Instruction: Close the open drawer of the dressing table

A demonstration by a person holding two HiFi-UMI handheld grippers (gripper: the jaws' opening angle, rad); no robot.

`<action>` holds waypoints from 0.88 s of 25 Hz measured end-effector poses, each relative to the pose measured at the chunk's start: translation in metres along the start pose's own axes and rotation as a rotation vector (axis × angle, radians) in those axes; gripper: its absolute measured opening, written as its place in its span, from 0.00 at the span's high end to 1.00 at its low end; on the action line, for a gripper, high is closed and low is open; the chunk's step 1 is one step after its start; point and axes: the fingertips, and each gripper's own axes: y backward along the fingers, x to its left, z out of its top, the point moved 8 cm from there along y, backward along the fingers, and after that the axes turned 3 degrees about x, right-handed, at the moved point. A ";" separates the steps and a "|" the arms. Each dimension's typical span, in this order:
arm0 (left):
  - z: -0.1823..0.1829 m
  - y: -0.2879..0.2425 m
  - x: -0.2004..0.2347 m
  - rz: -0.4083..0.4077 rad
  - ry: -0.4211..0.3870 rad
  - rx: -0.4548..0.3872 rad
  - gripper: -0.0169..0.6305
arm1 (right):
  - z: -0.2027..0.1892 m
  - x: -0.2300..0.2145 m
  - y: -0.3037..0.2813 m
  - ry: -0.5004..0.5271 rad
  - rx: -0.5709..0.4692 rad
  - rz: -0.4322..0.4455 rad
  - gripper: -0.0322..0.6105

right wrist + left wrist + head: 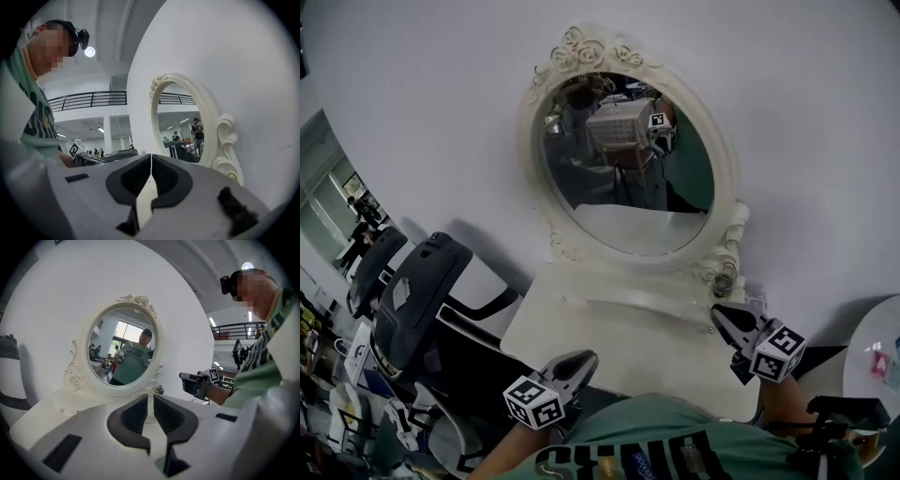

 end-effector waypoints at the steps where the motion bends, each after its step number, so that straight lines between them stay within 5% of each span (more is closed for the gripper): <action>1: 0.005 -0.006 0.006 -0.009 -0.003 0.002 0.90 | -0.002 -0.003 0.000 -0.009 0.000 -0.009 0.93; 11: 0.069 -0.047 0.110 -0.256 -0.120 -0.052 0.90 | -0.002 0.016 -0.053 0.009 -0.007 -0.229 0.93; 16: 0.096 -0.049 0.175 -0.365 -0.117 -0.065 0.90 | -0.002 0.041 -0.094 -0.103 -0.081 -0.345 0.93; 22: 0.105 -0.059 0.182 -0.406 -0.093 -0.149 0.91 | 0.023 0.044 -0.094 -0.099 -0.067 -0.426 0.93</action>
